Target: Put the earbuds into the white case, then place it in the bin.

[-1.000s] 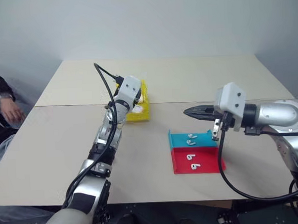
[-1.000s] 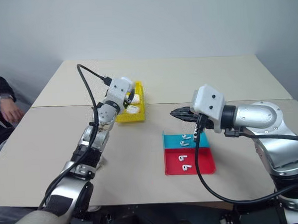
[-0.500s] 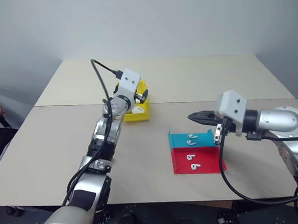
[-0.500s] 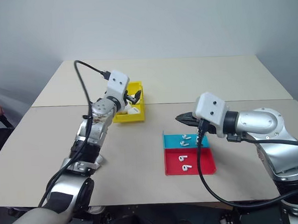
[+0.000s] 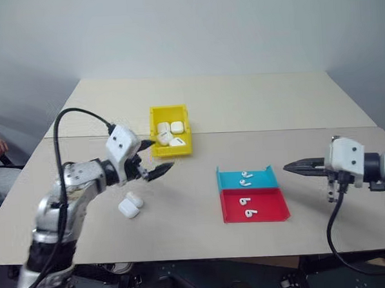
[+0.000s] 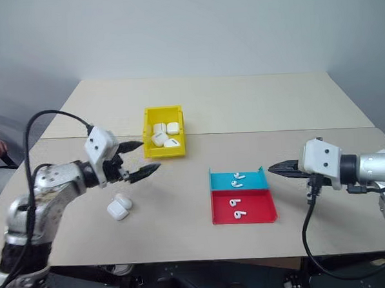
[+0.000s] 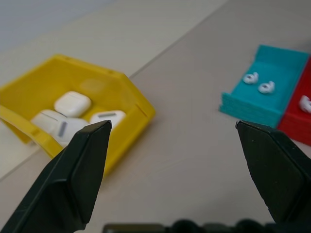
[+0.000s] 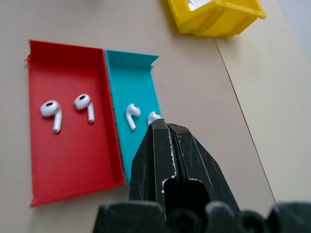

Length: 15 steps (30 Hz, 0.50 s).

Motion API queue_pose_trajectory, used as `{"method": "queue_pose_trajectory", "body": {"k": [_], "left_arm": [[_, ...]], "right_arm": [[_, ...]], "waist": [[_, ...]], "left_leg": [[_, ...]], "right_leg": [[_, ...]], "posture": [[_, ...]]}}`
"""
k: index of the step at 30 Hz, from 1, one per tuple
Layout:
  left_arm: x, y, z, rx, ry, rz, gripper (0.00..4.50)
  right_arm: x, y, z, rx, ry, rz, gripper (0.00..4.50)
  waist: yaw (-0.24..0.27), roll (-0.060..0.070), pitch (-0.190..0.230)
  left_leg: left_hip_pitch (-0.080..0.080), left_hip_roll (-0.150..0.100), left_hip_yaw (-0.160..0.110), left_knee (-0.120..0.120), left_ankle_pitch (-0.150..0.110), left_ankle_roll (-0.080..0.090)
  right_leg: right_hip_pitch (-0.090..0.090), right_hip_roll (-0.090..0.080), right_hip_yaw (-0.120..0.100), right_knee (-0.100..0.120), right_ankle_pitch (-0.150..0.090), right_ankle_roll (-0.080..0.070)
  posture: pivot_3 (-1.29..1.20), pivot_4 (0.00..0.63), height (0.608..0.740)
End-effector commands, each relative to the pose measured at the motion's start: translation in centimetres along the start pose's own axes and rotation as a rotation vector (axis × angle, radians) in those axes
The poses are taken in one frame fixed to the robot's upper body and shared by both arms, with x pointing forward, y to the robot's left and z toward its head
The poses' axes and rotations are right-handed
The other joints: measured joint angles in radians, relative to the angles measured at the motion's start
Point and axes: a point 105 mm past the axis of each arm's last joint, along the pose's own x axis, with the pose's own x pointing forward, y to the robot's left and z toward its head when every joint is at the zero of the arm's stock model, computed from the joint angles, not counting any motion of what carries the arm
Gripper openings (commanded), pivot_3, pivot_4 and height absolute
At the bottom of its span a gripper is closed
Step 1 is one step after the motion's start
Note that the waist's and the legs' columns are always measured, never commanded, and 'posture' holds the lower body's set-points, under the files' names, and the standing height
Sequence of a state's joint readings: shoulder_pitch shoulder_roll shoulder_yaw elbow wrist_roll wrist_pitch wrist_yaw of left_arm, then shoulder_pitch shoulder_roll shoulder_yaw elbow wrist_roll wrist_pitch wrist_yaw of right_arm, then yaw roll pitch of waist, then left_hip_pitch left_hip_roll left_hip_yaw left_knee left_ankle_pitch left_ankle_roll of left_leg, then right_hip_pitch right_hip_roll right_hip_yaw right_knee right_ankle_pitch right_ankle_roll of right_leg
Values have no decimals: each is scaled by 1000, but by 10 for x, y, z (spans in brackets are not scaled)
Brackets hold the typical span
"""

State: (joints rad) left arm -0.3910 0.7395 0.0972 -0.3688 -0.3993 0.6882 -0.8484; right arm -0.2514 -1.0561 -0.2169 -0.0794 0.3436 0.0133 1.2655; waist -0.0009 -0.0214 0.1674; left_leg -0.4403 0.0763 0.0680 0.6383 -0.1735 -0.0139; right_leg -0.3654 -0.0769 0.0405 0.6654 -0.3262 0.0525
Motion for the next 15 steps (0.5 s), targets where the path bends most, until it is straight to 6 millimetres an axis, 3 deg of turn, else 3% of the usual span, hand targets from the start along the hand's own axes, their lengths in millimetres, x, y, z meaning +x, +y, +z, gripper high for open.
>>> {"method": "queue_pose_trajectory", "body": {"k": [1,8,15], "left_arm": [[-26,-6,7,17,23,-44,4464],[-66,-29,9,15,47,-214,4464],[-71,-27,18,39,29,-181,4464]], "right_arm": [[-21,-10,4,3,-17,-15,0],[-30,-13,2,-50,-28,-3,0],[-26,-13,4,-89,-60,10,0]], "waist": [[-2,0,0],[-11,0,0],[-11,1,0]], "left_leg": [[0,0,0,0,0,0],[1,1,0,0,0,0],[2,1,1,0,0,0]], "right_leg": [[0,0,0,0,0,0],[0,0,0,0,0,0],[1,0,0,0,0,0]], "posture": [[0,150,740],[0,150,740],[0,150,740]]}}
